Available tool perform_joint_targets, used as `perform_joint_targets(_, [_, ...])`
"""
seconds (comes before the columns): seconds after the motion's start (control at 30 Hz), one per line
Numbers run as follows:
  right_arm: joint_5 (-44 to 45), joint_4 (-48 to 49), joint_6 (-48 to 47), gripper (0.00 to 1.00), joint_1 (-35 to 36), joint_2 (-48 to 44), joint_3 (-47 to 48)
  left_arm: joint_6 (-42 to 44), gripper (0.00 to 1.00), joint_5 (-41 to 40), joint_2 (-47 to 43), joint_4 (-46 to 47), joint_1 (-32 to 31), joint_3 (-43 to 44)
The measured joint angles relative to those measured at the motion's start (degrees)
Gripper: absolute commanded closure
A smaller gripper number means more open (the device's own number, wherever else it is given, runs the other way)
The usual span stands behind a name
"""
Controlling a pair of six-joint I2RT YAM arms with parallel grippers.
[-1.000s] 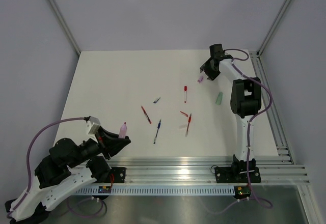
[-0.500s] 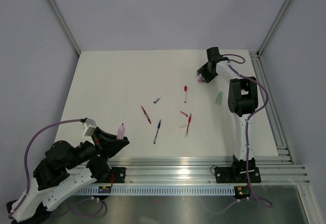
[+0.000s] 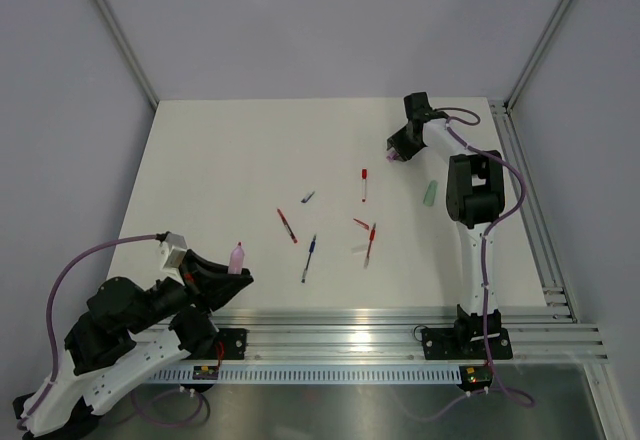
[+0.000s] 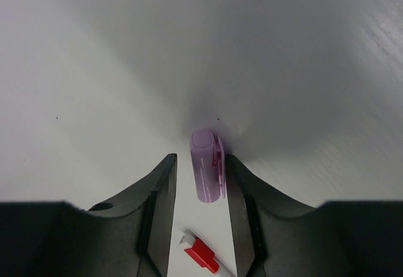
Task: Insert the pens into the pen caps
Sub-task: Insert the pen into the pen cap.
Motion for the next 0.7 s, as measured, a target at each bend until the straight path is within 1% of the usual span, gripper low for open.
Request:
perform_joint_targets(0.1, [0.1, -0.9, 0.1, 0.61, 0.0, 0.3, 0.7, 0.0, 1.00, 0.0, 0.0, 0.0, 0.0, 0.0])
perform_joint_targets(0.17, [0.1, -1.4, 0.1, 0.69, 0.0, 0.7, 1.4, 0.0, 1.00, 0.0, 0.0, 0.0, 0.0, 0.0])
perform_joint_targets(0.2, [0.1, -1.5, 0.0, 0.70, 0.0, 0.9, 1.6, 0.0, 1.00, 0.0, 0.0, 0.0, 0.0, 0.0])
perform_joint_targets(0.27, [0.1, -1.6, 0.1, 0.77, 0.0, 1.0, 1.8, 0.0, 1.00, 0.0, 0.0, 0.0, 0.0, 0.0])
perform_joint_targets(0.43, [0.2, -1.5, -0.1, 0.89, 0.0, 1.0, 1.8, 0.0, 1.00, 0.0, 0.0, 0.0, 0.0, 0.0])
perform_joint_targets(0.53, [0.0, 0.9, -0.6, 0.92, 0.0, 0.6, 0.3, 0.0, 1.00, 0.0, 0.4, 0.0, 0.0, 0.0])
perform_joint_targets(0.7, [-0.5, 9.3, -2.9, 0.92, 0.1, -4.3, -9.1, 0.0, 1.00, 0.0, 2.1, 0.2, 0.0, 0.0])
